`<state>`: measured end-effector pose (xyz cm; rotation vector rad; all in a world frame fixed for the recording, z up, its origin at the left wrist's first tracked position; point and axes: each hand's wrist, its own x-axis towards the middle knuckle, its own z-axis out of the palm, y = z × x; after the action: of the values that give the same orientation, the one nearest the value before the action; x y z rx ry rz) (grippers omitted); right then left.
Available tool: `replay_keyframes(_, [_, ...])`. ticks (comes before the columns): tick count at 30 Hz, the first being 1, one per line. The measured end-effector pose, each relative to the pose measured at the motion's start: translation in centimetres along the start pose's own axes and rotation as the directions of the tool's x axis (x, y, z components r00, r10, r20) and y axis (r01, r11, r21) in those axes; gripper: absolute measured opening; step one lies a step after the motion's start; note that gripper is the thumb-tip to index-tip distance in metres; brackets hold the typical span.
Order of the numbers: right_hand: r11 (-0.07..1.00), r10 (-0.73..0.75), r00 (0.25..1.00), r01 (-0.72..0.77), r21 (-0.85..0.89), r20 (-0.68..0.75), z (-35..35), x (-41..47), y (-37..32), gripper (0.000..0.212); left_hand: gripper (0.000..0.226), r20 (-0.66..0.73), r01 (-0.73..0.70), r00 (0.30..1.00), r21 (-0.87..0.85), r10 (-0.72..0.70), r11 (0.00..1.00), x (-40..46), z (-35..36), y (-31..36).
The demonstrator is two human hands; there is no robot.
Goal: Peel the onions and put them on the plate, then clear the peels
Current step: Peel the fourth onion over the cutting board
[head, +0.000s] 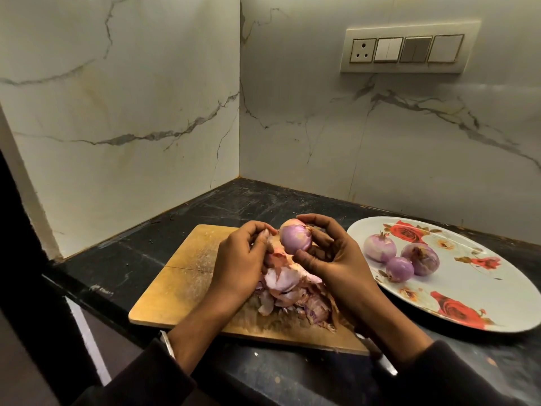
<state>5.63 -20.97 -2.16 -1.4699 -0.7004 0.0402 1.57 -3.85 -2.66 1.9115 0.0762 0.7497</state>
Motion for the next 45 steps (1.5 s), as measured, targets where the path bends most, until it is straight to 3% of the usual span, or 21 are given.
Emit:
replay_keyframes(2, [1.000,-0.002,1.000,0.001,-0.029,-0.019,-0.1,0.0,0.0,0.052,0.018,0.009,-0.061,0.998,0.089,0.061,0.994,0.0,0.3,0.1])
replay_keyframes(9, [0.992,0.016,1.000,-0.019,-0.126,-0.021,-0.3,-0.2,-0.4,0.048,0.013,-0.048,-0.143,0.987,0.159,0.152,0.977,0.3,0.3,-0.3])
replay_keyframes(17, [0.986,0.052,0.998,-0.057,-0.157,-0.039,-0.5,0.0,0.1,0.055,0.038,0.087,-0.120,0.988,-0.096,0.129,0.988,-0.2,0.1,0.7])
replay_keyframes(22, [0.979,0.022,1.000,-0.025,-0.202,-0.017,-0.5,-0.1,-0.2,0.061,0.030,0.061,-0.166,0.984,-0.039,0.169,0.985,-0.3,0.1,0.6])
replay_keyframes(34, [0.942,-0.053,0.996,0.026,-0.335,-0.071,0.0,-0.5,-0.1,0.053,0.025,0.059,-0.259,0.965,0.104,0.254,0.960,-0.5,0.2,0.3])
replay_keyframes(45, [0.943,-0.095,0.991,0.060,-0.327,-0.094,0.6,-0.9,-0.1,0.056,0.022,-0.006,-0.262,0.964,0.135,0.265,0.956,-0.5,0.1,0.3])
